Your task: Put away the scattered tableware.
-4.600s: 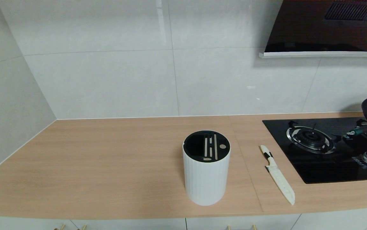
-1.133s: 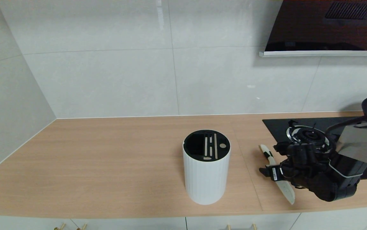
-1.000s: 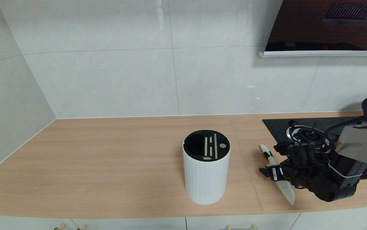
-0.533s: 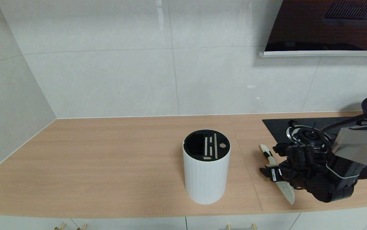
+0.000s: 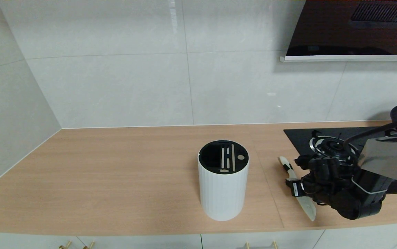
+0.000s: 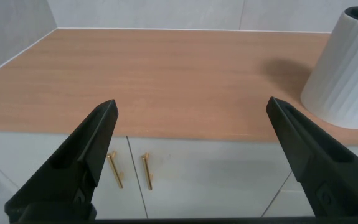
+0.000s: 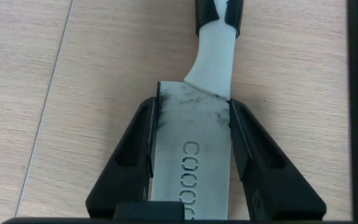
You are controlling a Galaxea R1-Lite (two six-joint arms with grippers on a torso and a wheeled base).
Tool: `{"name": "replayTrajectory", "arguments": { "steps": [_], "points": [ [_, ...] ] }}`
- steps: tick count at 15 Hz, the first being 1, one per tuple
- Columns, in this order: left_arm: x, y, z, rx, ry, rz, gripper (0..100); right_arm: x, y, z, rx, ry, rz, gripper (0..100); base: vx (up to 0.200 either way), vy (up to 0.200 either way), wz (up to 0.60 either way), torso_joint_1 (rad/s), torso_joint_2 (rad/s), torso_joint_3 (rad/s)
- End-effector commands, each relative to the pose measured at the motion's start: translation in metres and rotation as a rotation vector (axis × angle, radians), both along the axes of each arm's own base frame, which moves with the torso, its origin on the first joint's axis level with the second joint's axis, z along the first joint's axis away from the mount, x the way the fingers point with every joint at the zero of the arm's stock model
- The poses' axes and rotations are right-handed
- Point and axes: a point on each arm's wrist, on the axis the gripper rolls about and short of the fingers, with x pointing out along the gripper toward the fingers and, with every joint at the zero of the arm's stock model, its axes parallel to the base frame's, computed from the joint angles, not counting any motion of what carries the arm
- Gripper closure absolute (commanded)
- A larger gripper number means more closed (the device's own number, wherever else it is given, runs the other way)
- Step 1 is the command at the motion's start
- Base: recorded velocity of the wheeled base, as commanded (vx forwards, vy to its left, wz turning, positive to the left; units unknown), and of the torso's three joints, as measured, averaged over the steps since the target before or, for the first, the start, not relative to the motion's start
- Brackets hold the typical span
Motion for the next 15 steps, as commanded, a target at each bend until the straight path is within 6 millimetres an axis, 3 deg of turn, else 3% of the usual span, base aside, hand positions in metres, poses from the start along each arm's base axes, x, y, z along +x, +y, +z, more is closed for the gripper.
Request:
{"name": "replayTrajectory", "arguments": {
  "steps": [1, 2, 4, 7, 10, 11, 13, 14, 15],
  "points": [
    [0.0, 0.0, 0.0, -0.001, 0.001, 0.001, 0, -0.001, 0.0, 0.001, -0.001, 0.003, 0.0, 100, 0.0, 0.0, 0.0, 0.0, 0.0, 0.0],
    [0.0, 0.0, 0.0, 0.001, 0.003, 0.001, 0, -0.001, 0.0, 0.004, 0.001, -0.006, 0.0, 100, 0.0, 0.0, 0.0, 0.0, 0.0, 0.0],
    [0.0, 0.0, 0.0, 0.001, -0.001, 0.001, 0, -0.007, -0.001, 0.033, 0.019, -0.081, -0.004, 100, 0.0, 0.0, 0.0, 0.0, 0.0, 0.0],
    [0.0, 0.0, 0.0, 0.002, 0.003, 0.001, 0, -0.021, -0.003, 0.085, 0.054, -0.205, -0.007, 100, 0.0, 0.0, 0.0, 0.0, 0.0, 0.0],
    [0.0, 0.0, 0.002, 0.034, -0.003, -0.021, 0, -0.046, 0.0, 0.152, 0.084, -0.366, 0.014, 100, 0.0, 0.0, 0.0, 0.0, 0.0, 0.0],
    [-0.005, -0.002, 0.021, 0.041, -0.049, -0.106, 0, -0.057, 0.007, 0.177, 0.097, -0.411, 0.042, 100, 0.0, 0.0, 0.0, 0.0, 0.0, 0.0],
    [-0.003, -0.007, 0.063, -0.004, 0.018, -0.331, 0, -0.07, 0.026, 0.223, 0.123, -0.466, 0.107, 100, 0.0, 0.0, 0.0, 0.0, 0.0, 0.0],
    [0.003, -0.008, 0.075, -0.017, 0.054, -0.381, 0, -0.075, 0.032, 0.235, 0.131, -0.48, 0.125, 100, 0.0, 0.0, 0.0, 0.0, 0.0, 0.0],
    [0.028, -0.01, 0.104, -0.04, 0.147, -0.478, 0, -0.086, 0.043, 0.257, 0.141, -0.506, 0.15, 100, 0.0, 0.0, 0.0, 0.0, 0.0, 0.0]
  ]
}}
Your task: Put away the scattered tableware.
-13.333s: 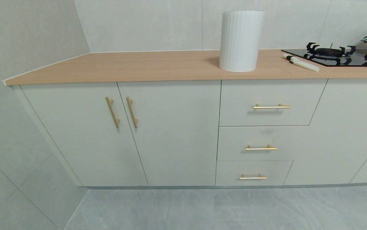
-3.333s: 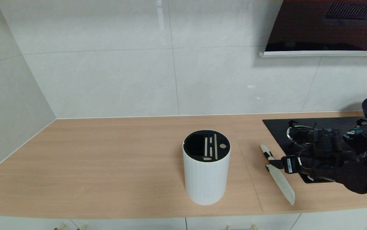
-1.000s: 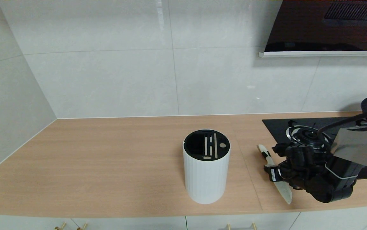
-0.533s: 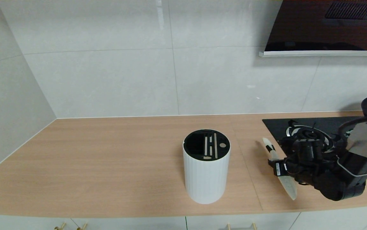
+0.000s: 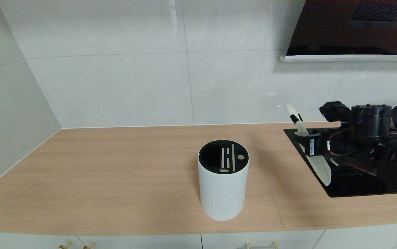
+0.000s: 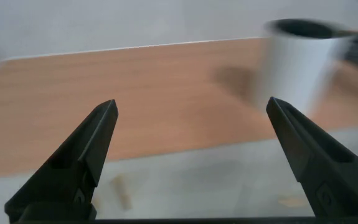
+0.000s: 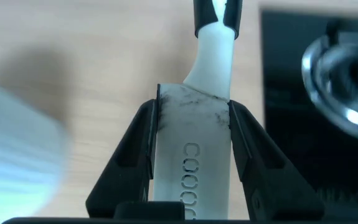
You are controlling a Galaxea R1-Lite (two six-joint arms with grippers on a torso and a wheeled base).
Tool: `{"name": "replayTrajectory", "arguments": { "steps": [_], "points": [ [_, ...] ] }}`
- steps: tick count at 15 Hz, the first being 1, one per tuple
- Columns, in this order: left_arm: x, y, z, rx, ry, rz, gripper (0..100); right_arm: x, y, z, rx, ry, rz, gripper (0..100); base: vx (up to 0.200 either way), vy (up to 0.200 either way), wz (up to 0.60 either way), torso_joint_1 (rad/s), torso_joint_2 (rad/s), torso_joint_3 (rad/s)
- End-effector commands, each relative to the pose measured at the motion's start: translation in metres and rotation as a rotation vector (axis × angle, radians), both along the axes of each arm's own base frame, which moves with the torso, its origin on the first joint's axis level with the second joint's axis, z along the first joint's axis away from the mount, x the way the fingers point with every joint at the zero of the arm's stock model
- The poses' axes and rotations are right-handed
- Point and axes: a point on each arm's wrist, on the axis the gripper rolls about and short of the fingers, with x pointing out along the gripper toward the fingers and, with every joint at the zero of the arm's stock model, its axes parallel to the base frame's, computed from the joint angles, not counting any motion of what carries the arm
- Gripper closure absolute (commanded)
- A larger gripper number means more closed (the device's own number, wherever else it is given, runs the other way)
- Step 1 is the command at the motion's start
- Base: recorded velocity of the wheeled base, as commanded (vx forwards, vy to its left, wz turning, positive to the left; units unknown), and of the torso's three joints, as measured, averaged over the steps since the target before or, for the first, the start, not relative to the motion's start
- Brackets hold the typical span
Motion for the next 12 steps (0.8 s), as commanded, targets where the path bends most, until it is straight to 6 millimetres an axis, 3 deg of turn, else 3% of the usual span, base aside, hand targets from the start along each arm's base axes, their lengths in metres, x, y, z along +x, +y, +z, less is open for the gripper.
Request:
{"name": "replayTrajectory", "arguments": {
  "steps": [1, 4, 6, 7, 8, 10, 11, 12],
  "points": [
    [0.056, -0.004, 0.07, -0.032, 0.216, -0.202, 0, -0.036, 0.025, 0.071, 0.053, -0.174, 0.076, 100, 0.0, 0.0, 0.0, 0.0, 0.0, 0.0],
    [0.12, -0.014, 0.105, -0.08, 0.345, -0.314, 0, -0.05, 0.053, 0.073, 0.053, -0.171, 0.142, 100, 0.0, 0.0, 0.0, 0.0, 0.0, 0.0],
    [0.145, -0.035, 0.122, -0.282, 0.413, -0.435, 0, -0.046, 0.072, 0.071, 0.055, -0.167, 0.188, 100, 0.0, 0.0, 0.0, 0.0, 0.0, 0.0],
    [0.151, -0.042, 0.125, -0.341, 0.426, -0.467, 0, -0.044, 0.076, 0.07, 0.053, -0.162, 0.197, 100, 0.0, 0.0, 0.0, 0.0, 0.0, 0.0],
    [0.174, -0.056, 0.13, -0.473, 0.43, -0.51, 0, -0.047, 0.091, 0.068, 0.055, -0.155, 0.239, 100, 0.0, 0.0, 0.0, 0.0, 0.0, 0.0],
    [0.219, -0.076, 0.125, -0.547, 0.439, -0.528, 0, -0.049, 0.102, 0.06, 0.051, -0.113, 0.259, 100, 0.0, 0.0, 0.0, 0.0, 0.0, 0.0],
    [0.227, -0.079, 0.124, -0.56, 0.448, -0.525, 0, -0.05, 0.103, 0.06, 0.058, -0.111, 0.257, 100, 0.0, 0.0, 0.0, 0.0, 0.0, 0.0],
    [0.263, -0.1, 0.116, -0.621, 0.524, -0.5, 0, -0.058, 0.116, 0.063, 0.112, -0.1, 0.274, 100, 0.0, 0.0, 0.0, 0.0, 0.0, 0.0]
  ]
}}
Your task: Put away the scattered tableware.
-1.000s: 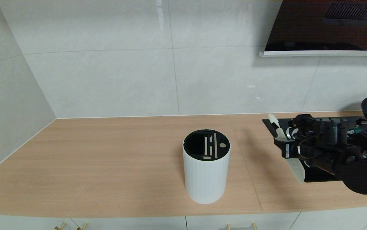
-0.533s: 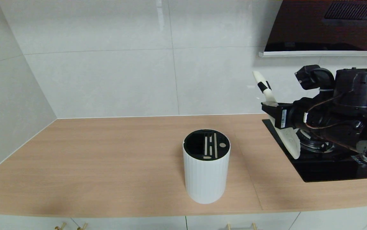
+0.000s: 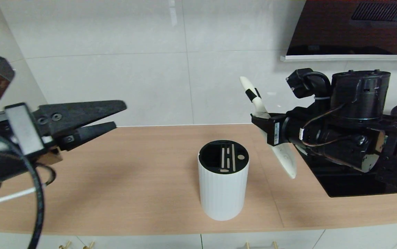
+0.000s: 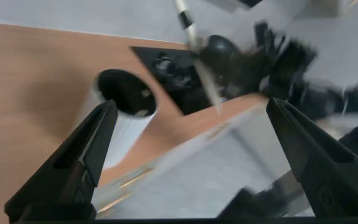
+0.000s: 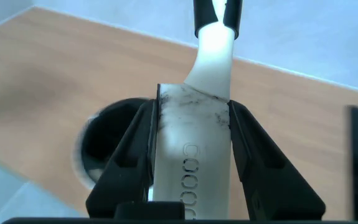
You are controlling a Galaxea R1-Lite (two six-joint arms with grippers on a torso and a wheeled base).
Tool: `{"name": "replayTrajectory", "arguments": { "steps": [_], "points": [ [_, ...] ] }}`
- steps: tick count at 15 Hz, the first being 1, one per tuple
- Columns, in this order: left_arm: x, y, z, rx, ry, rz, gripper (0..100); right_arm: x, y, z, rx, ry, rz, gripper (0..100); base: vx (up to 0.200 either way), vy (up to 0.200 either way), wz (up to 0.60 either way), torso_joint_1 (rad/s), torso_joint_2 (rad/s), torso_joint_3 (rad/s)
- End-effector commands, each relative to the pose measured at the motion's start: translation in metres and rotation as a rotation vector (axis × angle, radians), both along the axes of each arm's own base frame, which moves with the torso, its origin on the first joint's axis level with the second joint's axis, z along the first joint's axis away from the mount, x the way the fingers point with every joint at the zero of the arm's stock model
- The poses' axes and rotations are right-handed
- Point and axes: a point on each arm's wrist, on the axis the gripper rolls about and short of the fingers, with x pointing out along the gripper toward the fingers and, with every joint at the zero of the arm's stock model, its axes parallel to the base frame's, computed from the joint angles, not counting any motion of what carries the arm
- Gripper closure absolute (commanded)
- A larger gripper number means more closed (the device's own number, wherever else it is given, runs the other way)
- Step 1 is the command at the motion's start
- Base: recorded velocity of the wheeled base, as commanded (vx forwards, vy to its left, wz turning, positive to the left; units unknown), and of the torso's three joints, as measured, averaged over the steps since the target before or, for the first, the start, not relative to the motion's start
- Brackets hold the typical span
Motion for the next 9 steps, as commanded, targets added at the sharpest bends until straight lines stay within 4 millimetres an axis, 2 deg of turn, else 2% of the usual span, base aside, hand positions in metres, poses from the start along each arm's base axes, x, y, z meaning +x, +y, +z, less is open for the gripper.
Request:
{"name": "replayTrajectory", "arguments": {
  "steps": [1, 3, 4, 5, 6, 9],
  "points": [
    [0.083, -0.046, -0.026, -0.037, 0.199, -0.024, 0, -0.011, 0.021, -0.002, 0.038, 0.032, 0.043, 100, 0.0, 0.0, 0.0, 0.0, 0.0, 0.0],
    [0.1, -0.06, -0.027, -0.043, 0.211, -0.055, 0, -0.019, 0.035, -0.005, 0.034, 0.058, 0.052, 100, 0.0, 0.0, 0.0, 0.0, 0.0, 0.0],
    [0.101, -0.062, -0.027, -0.044, 0.209, -0.056, 0, -0.02, 0.036, -0.006, 0.033, 0.06, 0.053, 100, 0.0, 0.0, 0.0, 0.0, 0.0, 0.0],
    [0.117, -0.089, -0.022, -0.053, 0.201, -0.073, 0, -0.024, 0.046, -0.008, 0.042, 0.069, 0.042, 100, 0.0, 0.0, 0.0, 0.0, 0.0, 0.0],
    [0.125, -0.103, -0.025, -0.05, 0.203, -0.059, 0, -0.026, 0.051, -0.011, 0.038, 0.075, 0.035, 100, 0.0, 0.0, 0.0, 0.0, 0.0, 0.0],
    [0.131, -0.116, -0.037, -0.032, 0.231, -0.073, 0, -0.038, 0.062, -0.012, 0.048, 0.083, 0.07, 100, 0.0, 0.0, 0.0, 0.0, 0.0, 0.0]
  ]
}}
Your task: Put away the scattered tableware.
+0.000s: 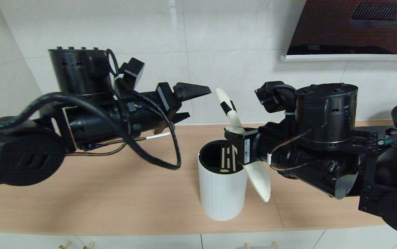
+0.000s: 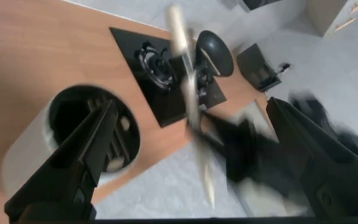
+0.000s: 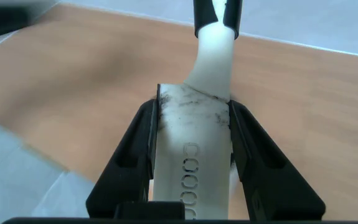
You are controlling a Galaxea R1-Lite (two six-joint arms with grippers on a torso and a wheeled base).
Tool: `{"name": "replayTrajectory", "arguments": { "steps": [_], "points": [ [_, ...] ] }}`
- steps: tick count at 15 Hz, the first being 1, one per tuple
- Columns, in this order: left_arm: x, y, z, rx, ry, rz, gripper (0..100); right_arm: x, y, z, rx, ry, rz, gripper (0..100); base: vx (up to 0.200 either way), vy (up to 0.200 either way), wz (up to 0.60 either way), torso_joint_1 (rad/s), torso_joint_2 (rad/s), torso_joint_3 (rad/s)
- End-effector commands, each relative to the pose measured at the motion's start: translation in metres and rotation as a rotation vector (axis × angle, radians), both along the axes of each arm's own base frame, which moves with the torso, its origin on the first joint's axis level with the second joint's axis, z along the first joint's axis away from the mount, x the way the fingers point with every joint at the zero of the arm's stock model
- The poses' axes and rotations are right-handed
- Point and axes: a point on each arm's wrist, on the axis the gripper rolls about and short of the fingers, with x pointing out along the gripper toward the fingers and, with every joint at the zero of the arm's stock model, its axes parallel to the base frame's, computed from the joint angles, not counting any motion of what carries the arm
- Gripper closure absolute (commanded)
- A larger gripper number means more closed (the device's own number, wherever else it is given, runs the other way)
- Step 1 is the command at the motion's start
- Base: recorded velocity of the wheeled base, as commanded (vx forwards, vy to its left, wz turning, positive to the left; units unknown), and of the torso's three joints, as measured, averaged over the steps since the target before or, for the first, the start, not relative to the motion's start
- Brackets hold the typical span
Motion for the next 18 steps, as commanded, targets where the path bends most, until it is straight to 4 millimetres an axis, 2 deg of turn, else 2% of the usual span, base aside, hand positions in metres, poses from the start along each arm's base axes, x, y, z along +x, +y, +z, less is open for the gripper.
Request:
{"name": "replayTrajectory", "arguments": {
  "steps": [1, 5, 17, 18],
  "points": [
    [0.014, -0.025, -0.021, 0.027, 0.045, -0.034, 0, -0.006, 0.006, -0.002, 0.004, 0.008, 0.02, 100, 0.0, 0.0, 0.0, 0.0, 0.0, 0.0],
    [0.015, -0.041, -0.032, 0.042, 0.069, -0.069, 0, -0.012, 0.013, -0.005, 0.0, 0.014, 0.03, 100, 0.0, 0.0, 0.0, 0.0, 0.0, 0.0],
    [0.024, -0.047, -0.036, 0.031, 0.052, -0.072, 0, -0.017, 0.018, -0.012, -0.008, 0.038, 0.047, 100, 0.0, 0.0, 0.0, 0.0, 0.0, 0.0],
    [0.024, -0.047, -0.035, 0.031, 0.05, -0.072, 100, -0.017, 0.017, -0.012, -0.007, 0.037, 0.046, 100, 0.0, 0.0, 0.0, 0.0, 0.0, 0.0]
  ]
}}
